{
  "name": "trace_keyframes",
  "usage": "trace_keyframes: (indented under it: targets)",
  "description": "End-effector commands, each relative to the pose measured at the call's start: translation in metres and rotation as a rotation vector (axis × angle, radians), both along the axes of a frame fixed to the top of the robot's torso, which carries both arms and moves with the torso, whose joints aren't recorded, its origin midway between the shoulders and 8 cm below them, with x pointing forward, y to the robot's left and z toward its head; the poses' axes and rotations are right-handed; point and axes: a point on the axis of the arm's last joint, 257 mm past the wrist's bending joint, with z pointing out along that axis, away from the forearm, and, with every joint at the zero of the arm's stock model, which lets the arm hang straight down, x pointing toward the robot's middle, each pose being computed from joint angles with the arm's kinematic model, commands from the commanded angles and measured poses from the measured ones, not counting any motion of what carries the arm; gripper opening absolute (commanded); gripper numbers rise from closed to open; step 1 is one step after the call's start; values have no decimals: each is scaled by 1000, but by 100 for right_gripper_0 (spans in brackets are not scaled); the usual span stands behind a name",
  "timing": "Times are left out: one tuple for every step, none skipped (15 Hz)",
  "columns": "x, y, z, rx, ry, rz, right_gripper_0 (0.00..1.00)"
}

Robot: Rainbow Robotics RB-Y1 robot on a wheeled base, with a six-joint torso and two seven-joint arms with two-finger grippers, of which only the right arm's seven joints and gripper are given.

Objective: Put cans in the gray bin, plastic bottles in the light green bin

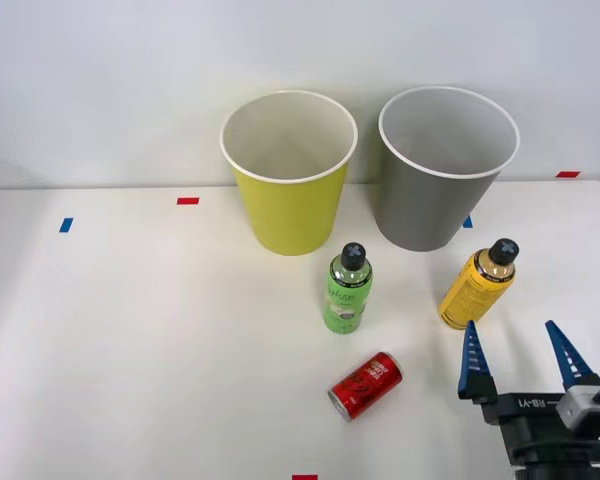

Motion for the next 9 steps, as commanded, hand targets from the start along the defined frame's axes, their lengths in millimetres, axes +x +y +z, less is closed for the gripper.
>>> trace_keyframes:
  targets:
    - [20, 0, 3, -3, 11, -1, 100]
    - [26, 0, 5, 0, 11, -3, 100]
    - [32, 2, 6, 2, 18, -2, 100]
    - [37, 4, 6, 5, 21, 2, 100]
    - [41, 6, 8, 5, 22, 5, 100]
    - [46, 7, 9, 6, 26, 8, 100]
    - [52, 9, 9, 5, 34, 13, 100]
    - [57, 9, 9, 4, 42, 16, 100]
    - [63, 10, 9, 1, 53, 21, 100]
